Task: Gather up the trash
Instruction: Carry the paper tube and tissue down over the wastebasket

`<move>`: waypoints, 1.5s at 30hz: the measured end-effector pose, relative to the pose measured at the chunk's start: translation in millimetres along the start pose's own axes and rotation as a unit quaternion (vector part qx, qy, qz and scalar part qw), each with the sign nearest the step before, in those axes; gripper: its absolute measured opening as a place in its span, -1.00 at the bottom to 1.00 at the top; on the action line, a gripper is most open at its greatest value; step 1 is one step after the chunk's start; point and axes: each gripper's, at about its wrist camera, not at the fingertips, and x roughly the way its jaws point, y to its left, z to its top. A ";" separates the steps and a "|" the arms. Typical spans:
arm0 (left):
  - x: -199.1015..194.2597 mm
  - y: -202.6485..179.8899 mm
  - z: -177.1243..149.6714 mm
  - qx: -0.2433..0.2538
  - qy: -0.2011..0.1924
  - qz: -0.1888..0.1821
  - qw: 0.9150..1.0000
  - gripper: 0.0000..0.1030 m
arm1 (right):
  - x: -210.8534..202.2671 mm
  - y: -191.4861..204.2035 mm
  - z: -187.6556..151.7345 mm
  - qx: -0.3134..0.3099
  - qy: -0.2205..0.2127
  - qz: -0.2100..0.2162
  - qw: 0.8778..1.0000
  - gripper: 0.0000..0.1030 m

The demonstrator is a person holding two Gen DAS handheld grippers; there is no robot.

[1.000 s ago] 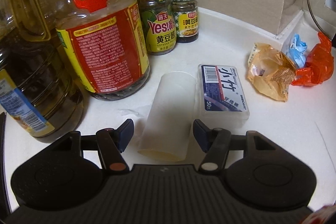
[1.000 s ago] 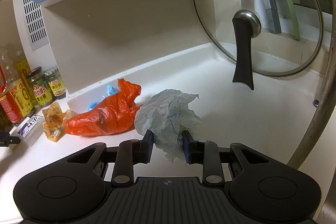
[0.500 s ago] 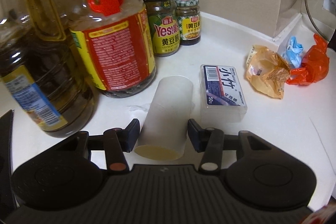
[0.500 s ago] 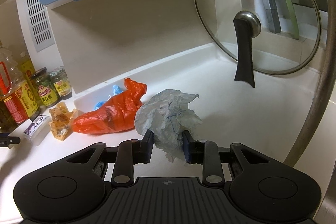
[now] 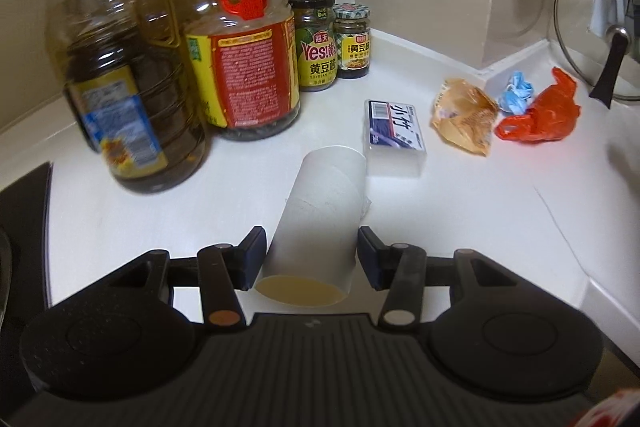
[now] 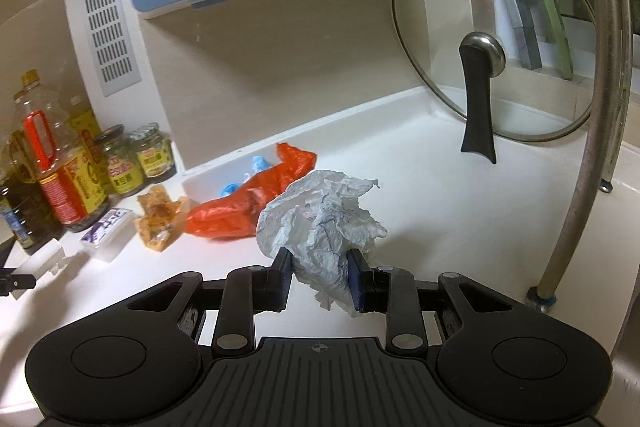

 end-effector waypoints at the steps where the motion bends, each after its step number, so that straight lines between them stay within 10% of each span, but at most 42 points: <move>1: -5.9 1.0 -3.2 -0.004 -0.001 -0.002 1.000 -0.10 | -3.3 2.4 -1.1 -0.001 0.000 0.002 1.000 -0.42; 45: -176.5 -62.0 -91.6 -0.033 -0.044 -0.124 0.991 -0.10 | -106.7 139.5 -130.7 -0.061 0.116 0.218 0.967 -0.42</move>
